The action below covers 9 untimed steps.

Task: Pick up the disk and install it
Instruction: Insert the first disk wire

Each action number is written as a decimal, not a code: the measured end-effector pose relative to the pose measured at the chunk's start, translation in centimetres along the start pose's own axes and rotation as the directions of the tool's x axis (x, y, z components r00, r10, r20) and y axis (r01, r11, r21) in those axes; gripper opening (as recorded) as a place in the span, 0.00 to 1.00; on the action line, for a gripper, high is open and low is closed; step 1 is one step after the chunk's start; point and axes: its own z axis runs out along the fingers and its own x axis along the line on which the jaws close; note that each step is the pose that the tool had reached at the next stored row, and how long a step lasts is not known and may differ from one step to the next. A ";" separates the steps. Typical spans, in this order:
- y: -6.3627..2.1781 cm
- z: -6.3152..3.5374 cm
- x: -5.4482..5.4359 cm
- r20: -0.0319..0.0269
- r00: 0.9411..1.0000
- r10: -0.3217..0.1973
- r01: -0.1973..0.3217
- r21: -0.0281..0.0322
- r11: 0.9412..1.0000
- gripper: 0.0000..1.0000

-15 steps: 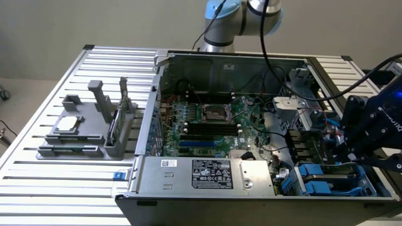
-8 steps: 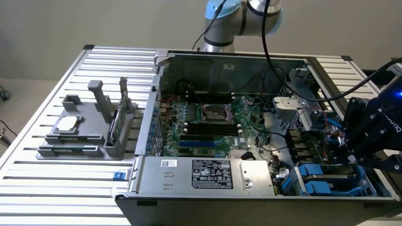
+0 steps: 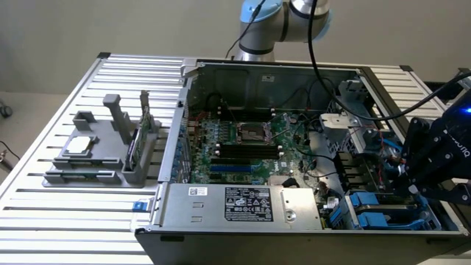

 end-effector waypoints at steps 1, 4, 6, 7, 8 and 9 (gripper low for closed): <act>0.00 0.00 0.0 0.000 1.000 0.000 0.000 0.000 1.000 0.16; 0.00 0.02 0.0 0.004 1.000 0.000 0.000 0.000 1.000 0.16; 0.00 0.06 0.0 0.013 1.000 0.002 -0.002 0.000 1.000 0.16; 0.01 0.08 0.0 0.017 1.000 0.002 -0.002 0.000 1.000 0.16; 0.01 0.09 0.0 0.021 1.000 0.003 -0.003 0.001 1.000 0.16; 0.01 0.09 0.1 0.024 1.000 0.003 -0.003 0.002 1.000 0.16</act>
